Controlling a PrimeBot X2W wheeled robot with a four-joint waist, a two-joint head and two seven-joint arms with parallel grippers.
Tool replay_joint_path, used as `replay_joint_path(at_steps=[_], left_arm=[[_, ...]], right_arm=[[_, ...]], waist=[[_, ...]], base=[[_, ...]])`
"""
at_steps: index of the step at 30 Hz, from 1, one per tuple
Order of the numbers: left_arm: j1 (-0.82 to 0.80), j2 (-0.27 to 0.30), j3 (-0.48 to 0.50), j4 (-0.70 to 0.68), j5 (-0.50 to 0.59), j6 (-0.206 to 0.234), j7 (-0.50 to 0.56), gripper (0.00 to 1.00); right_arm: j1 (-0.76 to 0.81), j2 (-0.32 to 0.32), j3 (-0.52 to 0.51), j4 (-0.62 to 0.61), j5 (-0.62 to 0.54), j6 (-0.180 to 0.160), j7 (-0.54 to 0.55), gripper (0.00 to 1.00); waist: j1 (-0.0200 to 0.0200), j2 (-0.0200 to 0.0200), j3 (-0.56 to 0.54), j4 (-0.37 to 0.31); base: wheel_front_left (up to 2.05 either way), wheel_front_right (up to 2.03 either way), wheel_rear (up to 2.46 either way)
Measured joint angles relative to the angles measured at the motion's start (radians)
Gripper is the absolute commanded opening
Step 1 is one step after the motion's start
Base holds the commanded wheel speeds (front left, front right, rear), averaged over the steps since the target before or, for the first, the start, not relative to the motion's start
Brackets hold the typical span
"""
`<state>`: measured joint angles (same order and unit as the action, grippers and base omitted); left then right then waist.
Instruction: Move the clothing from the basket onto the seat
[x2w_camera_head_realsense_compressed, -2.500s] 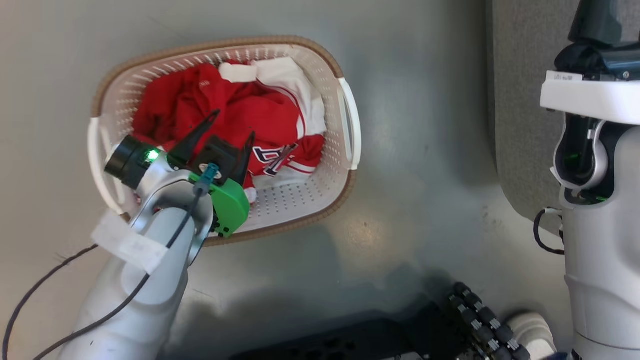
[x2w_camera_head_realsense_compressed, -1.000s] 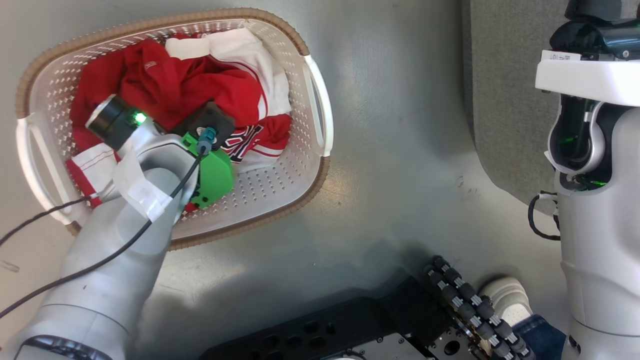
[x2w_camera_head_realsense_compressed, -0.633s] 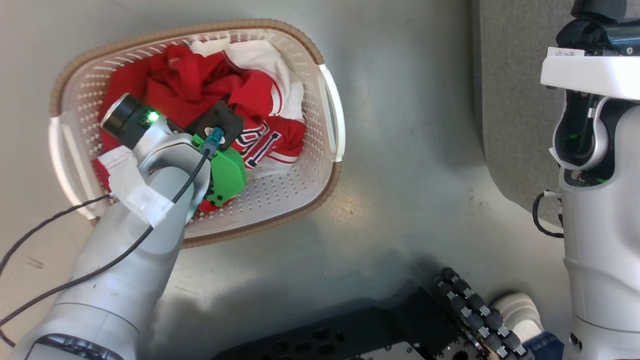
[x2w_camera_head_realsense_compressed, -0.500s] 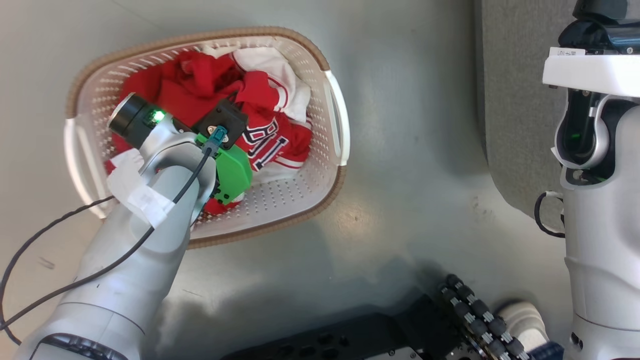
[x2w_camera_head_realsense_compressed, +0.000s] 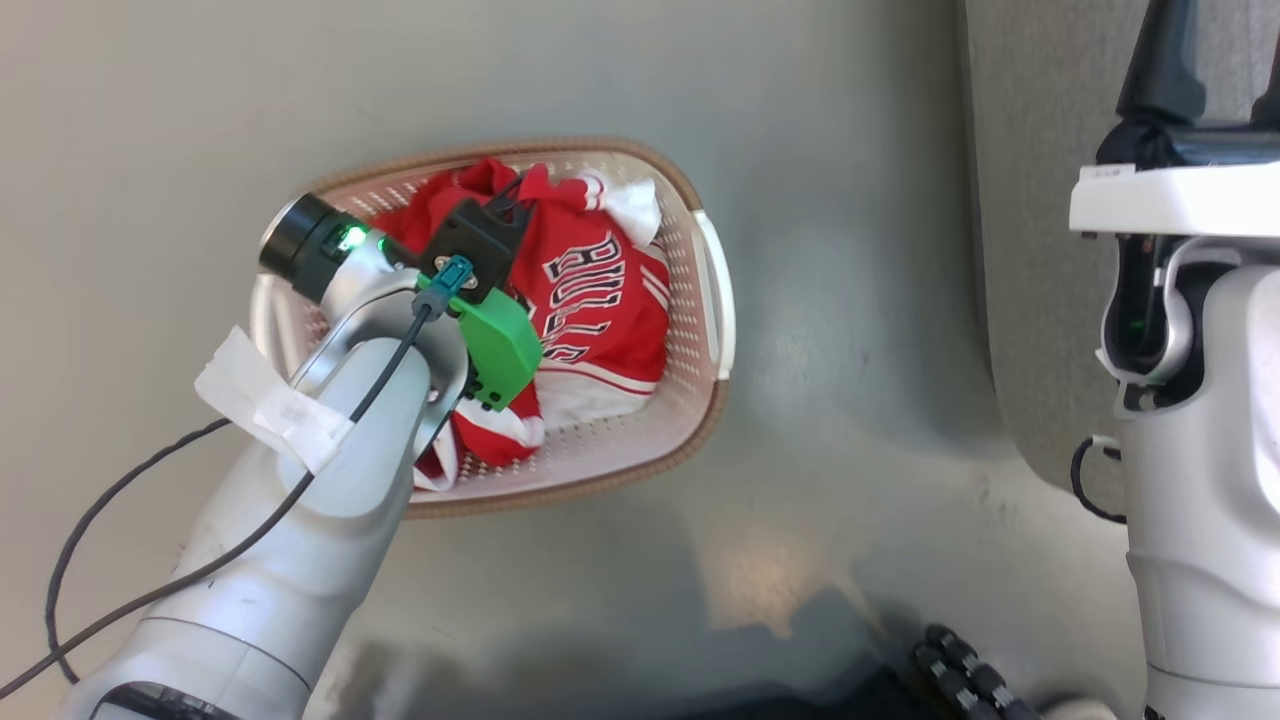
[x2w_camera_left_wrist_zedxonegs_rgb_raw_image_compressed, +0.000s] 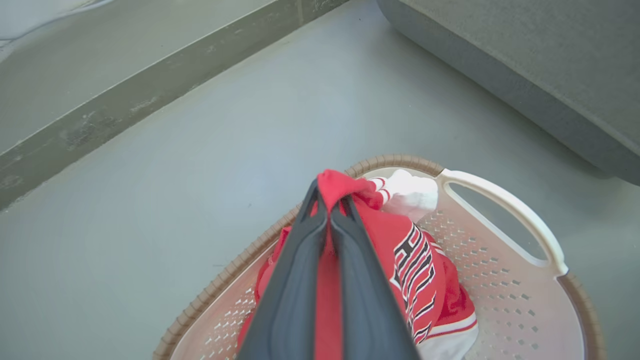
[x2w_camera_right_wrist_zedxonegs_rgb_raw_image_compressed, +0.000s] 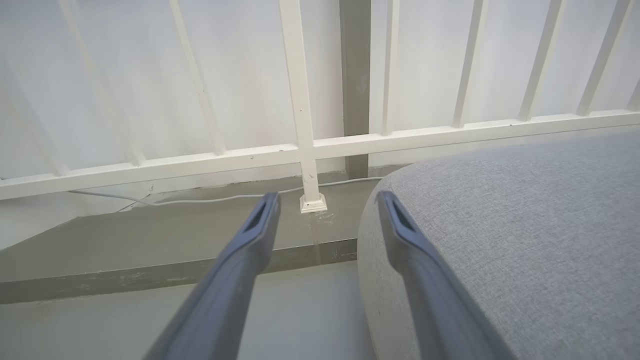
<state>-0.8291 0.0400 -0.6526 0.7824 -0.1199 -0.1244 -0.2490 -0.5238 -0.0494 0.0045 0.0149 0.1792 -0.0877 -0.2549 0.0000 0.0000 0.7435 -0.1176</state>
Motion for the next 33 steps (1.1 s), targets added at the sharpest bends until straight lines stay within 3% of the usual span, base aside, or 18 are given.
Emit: replay_joint_path(at_steps=[12, 33], left_arm=[[-0.004, -0.002, -0.027, -0.146, -0.119, 0.0, -0.003, 0.0], [-0.008, -0.009, 0.04, -0.135, -0.228, 0.0, -0.003, 0.0]], right_arm=[[0.08, 0.0, -0.021, 0.072, -0.012, 0.035, 0.0, 1.0], [0.228, 0.001, 0.048, 0.199, -0.008, 0.1, 0.0, 1.0]], waist=[[0.0, 0.0, -0.167, 0.051], [-0.0001, 0.0, -0.471, 0.102]], base=[[0.0, 0.0, 0.0], [0.0, 0.0, 0.0]])
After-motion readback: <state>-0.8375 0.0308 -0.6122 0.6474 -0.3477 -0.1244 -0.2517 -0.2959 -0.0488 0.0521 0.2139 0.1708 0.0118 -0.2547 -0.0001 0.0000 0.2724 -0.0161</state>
